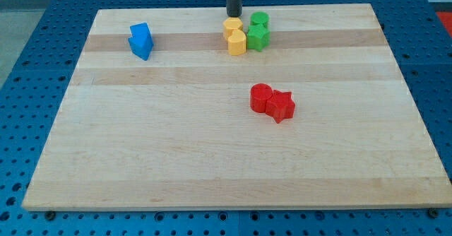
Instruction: Slide the yellow hexagon and yellow heart towards center
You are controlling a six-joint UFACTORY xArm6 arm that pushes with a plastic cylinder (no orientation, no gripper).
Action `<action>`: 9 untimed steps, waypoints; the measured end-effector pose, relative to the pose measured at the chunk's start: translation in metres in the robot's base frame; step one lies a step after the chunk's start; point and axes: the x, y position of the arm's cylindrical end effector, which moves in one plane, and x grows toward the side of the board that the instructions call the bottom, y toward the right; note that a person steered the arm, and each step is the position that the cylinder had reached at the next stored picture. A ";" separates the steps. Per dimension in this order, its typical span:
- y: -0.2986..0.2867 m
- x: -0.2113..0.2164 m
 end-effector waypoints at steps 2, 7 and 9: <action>-0.002 0.020; -0.004 0.064; -0.004 0.077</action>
